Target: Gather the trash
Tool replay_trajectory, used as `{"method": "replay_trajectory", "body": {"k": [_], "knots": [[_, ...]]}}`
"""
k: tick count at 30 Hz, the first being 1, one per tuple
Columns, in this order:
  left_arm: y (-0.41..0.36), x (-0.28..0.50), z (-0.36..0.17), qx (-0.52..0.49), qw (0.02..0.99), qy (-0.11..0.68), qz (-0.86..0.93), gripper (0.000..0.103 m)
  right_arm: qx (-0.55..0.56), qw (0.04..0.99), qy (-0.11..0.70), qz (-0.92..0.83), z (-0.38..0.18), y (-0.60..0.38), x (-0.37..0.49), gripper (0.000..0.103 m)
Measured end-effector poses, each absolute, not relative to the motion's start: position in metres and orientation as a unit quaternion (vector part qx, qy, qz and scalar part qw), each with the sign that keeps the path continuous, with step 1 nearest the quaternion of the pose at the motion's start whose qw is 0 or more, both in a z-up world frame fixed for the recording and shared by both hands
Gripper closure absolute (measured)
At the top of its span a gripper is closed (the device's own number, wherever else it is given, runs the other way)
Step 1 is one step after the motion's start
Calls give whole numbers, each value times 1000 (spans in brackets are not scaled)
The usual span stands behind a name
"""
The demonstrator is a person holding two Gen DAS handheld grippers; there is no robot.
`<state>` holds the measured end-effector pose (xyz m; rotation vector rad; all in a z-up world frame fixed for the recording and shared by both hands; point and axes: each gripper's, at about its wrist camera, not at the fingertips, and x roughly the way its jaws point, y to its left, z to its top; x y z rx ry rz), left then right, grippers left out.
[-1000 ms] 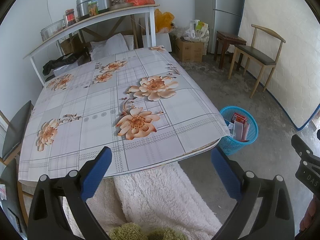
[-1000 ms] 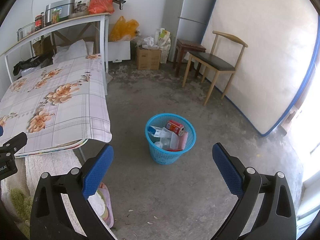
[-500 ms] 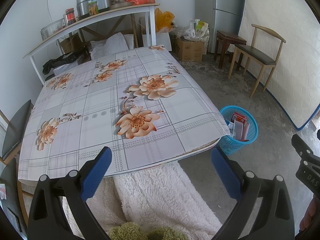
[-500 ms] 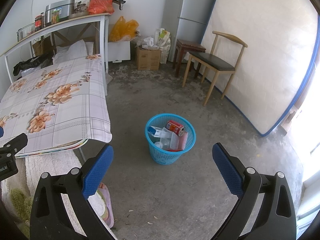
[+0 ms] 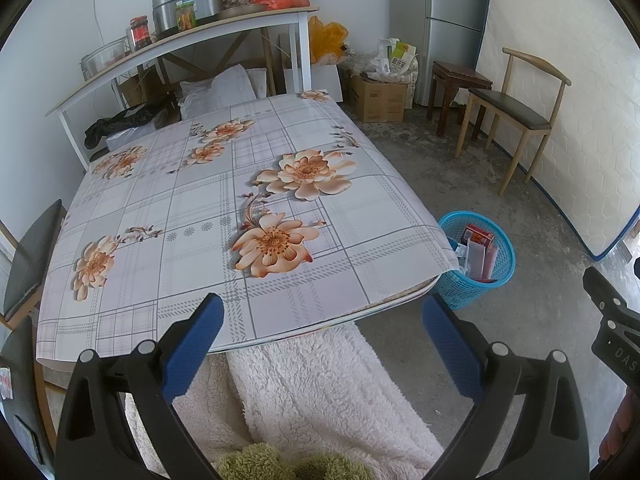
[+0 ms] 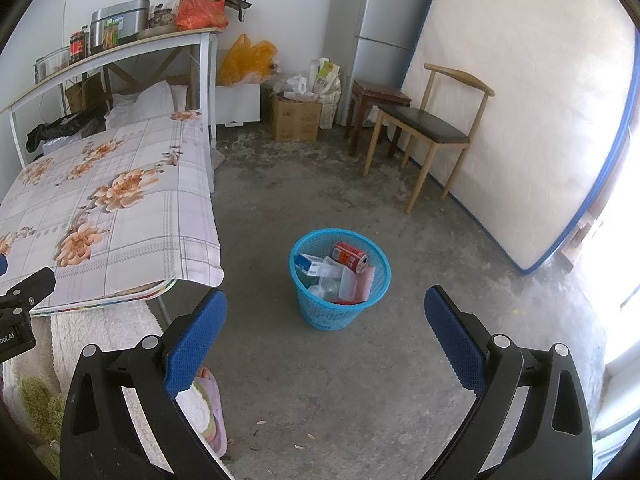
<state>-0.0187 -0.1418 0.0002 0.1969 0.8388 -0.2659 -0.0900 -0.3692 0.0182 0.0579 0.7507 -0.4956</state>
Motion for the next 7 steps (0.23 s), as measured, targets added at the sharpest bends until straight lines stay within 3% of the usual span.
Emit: {"method": "replay_trajectory", "body": {"k": [7], "knots": [[-143, -21, -1, 93, 899, 408, -131, 6, 28, 900, 363, -240, 18, -368, -90, 8]]}}
